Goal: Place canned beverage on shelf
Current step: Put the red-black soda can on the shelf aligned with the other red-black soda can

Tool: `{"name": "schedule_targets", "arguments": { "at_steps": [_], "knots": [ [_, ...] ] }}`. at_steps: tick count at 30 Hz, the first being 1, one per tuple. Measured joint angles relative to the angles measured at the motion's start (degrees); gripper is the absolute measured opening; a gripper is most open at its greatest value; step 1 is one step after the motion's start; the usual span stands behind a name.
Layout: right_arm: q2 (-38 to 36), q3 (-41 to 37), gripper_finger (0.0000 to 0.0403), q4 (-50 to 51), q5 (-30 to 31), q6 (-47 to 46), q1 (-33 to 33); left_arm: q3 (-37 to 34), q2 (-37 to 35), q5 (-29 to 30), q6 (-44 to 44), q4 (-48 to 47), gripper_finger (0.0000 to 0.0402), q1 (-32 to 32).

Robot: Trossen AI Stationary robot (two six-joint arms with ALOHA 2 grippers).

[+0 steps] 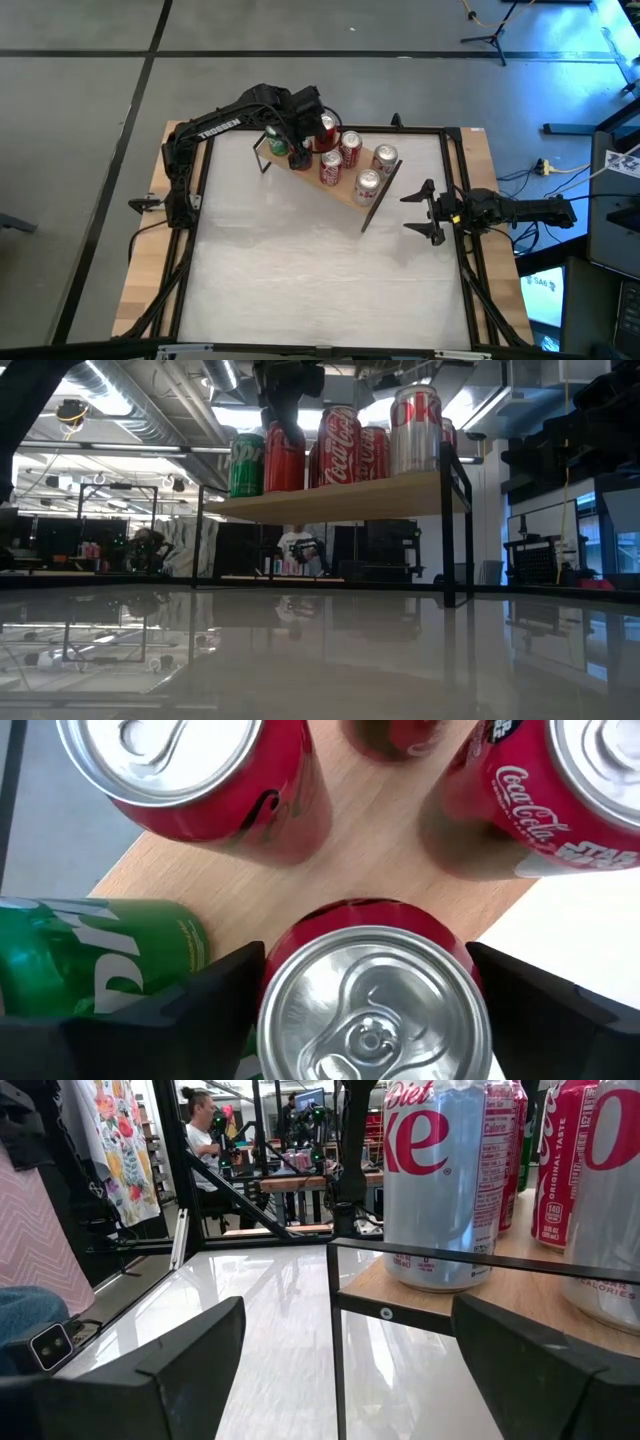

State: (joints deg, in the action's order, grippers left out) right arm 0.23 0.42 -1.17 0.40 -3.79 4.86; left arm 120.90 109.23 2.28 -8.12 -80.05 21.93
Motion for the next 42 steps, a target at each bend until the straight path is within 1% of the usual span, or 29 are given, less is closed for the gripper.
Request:
{"name": "schedule_targets", "arguments": {
  "at_steps": [5,10,14,19,24,26,33,42],
  "knots": [
    [0.0,0.0,0.0349,0.0,0.0,0.0,0.0,0.0,0.0,-0.1,0.0,0.0,0.0290,0.0],
    [0.0,0.0,0.0349,0.0,0.0,0.0,0.0,0.0,0.0,-0.4,-0.6,0.1,0.0283,0.0],
    [0.0,0.0,0.0349,0.0,0.0,0.0,0.0,0.0,0.0,-0.7,-5.2,0.2,0.0282,-0.1],
    [0.0,0.0,0.0349,0.0,0.0,0.0,0.0,0.0,0.0,-0.9,-11.5,0.4,0.0281,-0.1],
    [0.0,0.0,0.0349,0.0,0.0,0.0,0.0,0.0,0.0,-4.1,-16.7,1.1,0.0282,-0.1],
    [0.0,0.0,0.0349,0.0,0.0,0.0,0.0,0.0,0.0,-3.9,-18.1,1.1,0.0288,-0.1],
    [0.0,0.0,0.0349,0.0,0.0,0.0,0.0,0.0,0.0,-2.0,-21.0,1.2,0.0306,-0.1],
    [0.0,0.0,0.0349,0.0,0.0,0.0,0.0,0.0,0.0,-1.8,-21.0,1.2,0.0313,-0.1]
  ]
}}
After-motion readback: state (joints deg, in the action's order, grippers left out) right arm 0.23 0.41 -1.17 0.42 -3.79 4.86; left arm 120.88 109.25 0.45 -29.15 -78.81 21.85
